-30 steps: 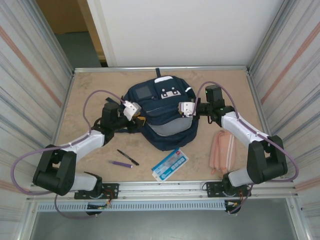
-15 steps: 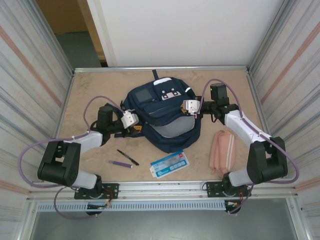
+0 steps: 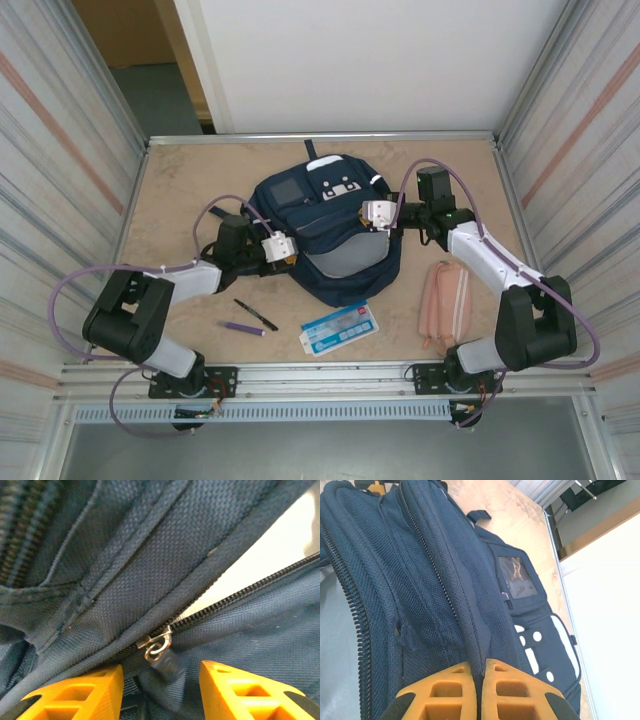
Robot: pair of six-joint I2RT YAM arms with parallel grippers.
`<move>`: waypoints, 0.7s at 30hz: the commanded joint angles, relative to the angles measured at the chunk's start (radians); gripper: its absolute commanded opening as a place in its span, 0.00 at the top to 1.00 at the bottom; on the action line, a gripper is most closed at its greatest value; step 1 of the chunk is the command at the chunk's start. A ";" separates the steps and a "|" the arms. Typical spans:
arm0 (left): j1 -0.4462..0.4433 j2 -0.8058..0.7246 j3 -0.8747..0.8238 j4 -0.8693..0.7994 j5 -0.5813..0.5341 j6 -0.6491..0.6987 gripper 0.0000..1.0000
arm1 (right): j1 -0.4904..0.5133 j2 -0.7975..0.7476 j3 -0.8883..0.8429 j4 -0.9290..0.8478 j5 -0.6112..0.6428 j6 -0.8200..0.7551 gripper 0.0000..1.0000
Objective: Pack the student bag
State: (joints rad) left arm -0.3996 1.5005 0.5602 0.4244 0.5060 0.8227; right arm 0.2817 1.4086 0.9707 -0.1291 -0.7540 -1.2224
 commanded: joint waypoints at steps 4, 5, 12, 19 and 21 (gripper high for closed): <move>-0.022 0.017 -0.004 0.095 -0.131 -0.018 0.65 | 0.025 -0.073 0.000 0.074 -0.066 0.046 1.00; -0.030 0.022 -0.002 0.094 -0.141 -0.013 0.66 | 0.027 -0.073 0.001 0.075 -0.066 0.046 1.00; -0.073 0.004 -0.021 0.073 -0.166 0.027 0.66 | 0.045 -0.085 0.002 0.070 -0.041 0.046 1.00; -0.073 -0.092 -0.031 0.017 -0.122 -0.029 0.65 | 0.052 -0.099 0.000 0.097 -0.041 0.073 1.00; -0.073 -0.075 -0.031 0.037 -0.132 -0.021 0.67 | 0.058 -0.094 0.005 0.096 -0.036 0.073 1.00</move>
State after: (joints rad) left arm -0.4622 1.4414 0.5343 0.4355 0.3470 0.8089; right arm 0.3168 1.3548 0.9630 -0.1066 -0.7105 -1.1816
